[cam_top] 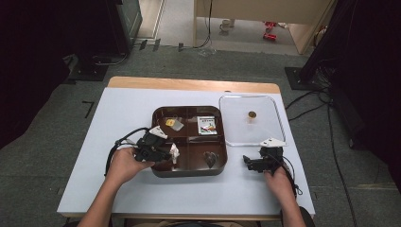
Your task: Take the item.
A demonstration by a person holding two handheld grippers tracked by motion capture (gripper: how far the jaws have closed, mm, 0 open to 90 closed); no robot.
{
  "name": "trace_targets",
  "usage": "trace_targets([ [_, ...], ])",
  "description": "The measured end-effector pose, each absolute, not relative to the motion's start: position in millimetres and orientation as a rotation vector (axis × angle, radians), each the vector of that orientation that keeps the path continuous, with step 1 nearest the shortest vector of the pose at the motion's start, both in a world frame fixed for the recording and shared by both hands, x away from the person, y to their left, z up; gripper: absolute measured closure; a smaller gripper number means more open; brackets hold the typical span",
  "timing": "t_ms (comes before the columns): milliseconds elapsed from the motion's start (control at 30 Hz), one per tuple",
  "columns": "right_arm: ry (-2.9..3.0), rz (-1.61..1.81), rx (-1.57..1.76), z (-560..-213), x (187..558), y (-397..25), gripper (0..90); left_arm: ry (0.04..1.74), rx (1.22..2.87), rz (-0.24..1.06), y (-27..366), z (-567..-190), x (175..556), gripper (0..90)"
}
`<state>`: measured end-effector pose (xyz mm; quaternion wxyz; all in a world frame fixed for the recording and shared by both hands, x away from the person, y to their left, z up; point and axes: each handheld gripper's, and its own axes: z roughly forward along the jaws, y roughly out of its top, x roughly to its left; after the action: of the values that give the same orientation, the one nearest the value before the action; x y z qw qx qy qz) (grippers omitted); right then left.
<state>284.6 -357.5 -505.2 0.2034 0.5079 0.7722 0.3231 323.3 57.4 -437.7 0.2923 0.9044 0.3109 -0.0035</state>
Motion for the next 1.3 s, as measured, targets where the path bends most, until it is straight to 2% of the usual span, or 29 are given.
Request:
trace_targets([
  [1300, 2.155, 0.902, 1.418, -505, 285, -357, 0.0, 0.932, 2.207, 0.153, 116, -408, 331, 83.5],
])
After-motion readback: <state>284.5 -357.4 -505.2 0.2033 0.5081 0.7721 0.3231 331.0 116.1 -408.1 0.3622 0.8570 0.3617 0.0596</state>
